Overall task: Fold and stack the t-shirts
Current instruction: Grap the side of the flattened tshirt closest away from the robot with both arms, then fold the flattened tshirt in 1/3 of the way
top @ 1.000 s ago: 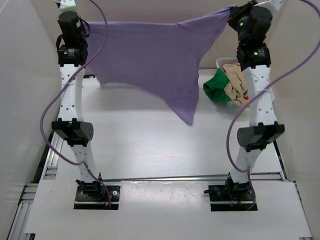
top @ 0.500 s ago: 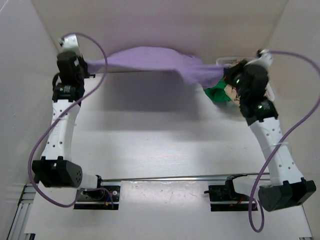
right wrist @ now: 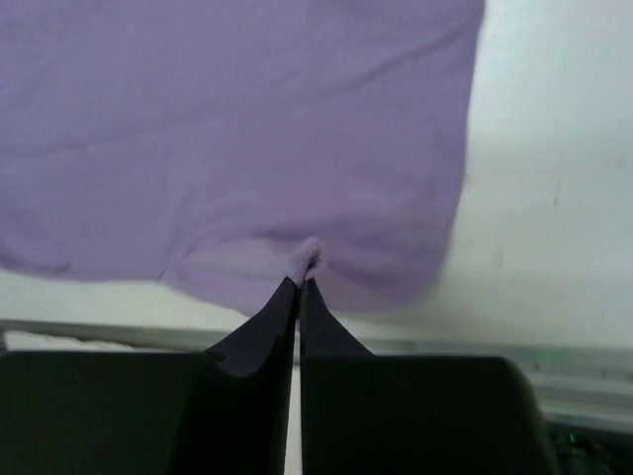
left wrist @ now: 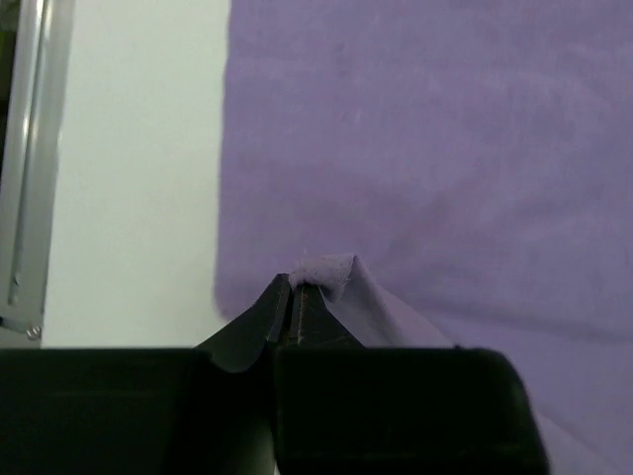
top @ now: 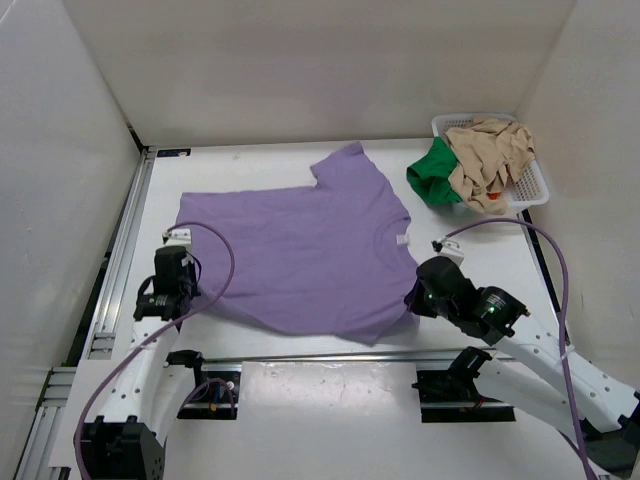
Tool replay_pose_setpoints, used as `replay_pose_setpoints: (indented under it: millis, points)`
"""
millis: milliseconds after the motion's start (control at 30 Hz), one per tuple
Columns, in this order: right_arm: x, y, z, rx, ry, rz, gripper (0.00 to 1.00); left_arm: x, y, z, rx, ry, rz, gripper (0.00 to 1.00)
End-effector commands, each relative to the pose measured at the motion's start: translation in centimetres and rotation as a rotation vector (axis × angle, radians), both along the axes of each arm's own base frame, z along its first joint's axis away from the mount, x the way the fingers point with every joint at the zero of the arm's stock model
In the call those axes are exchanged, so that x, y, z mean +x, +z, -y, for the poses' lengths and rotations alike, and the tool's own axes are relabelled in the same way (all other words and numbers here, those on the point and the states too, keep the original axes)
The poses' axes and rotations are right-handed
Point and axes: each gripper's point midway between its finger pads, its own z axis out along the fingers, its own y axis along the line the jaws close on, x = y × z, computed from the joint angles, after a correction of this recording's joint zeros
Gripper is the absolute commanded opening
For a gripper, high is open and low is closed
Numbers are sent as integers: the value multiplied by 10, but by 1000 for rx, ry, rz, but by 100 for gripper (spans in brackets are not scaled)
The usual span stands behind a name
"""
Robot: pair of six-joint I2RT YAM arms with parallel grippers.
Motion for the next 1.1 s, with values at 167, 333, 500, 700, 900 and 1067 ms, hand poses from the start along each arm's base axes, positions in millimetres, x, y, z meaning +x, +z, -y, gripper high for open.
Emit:
replay_pose_setpoints:
  millis: [167, 333, 500, 700, 900, 1067]
  points:
    - [-29, -20, 9, -124, -41, -95, 0, -60, -38, -9, 33, 38, -144, 10]
    - [-2, -9, 11, -131, -109, 7, 0, -64, -27, -22, 54, 102, -144, 10]
    - [41, -6, 2, -136, -92, 33, 0, -61, -11, -40, 63, 197, -135, 10]
    - [95, -8, -16, -199, -15, 68, 0, -56, -3, -52, 69, 259, -94, 10]
    - [129, -26, -9, -268, -23, 41, 0, -53, -17, -53, 68, 259, -108, 10]
    - [148, -23, -14, -250, -8, 48, 0, -48, -17, -54, 68, 259, -111, 10]
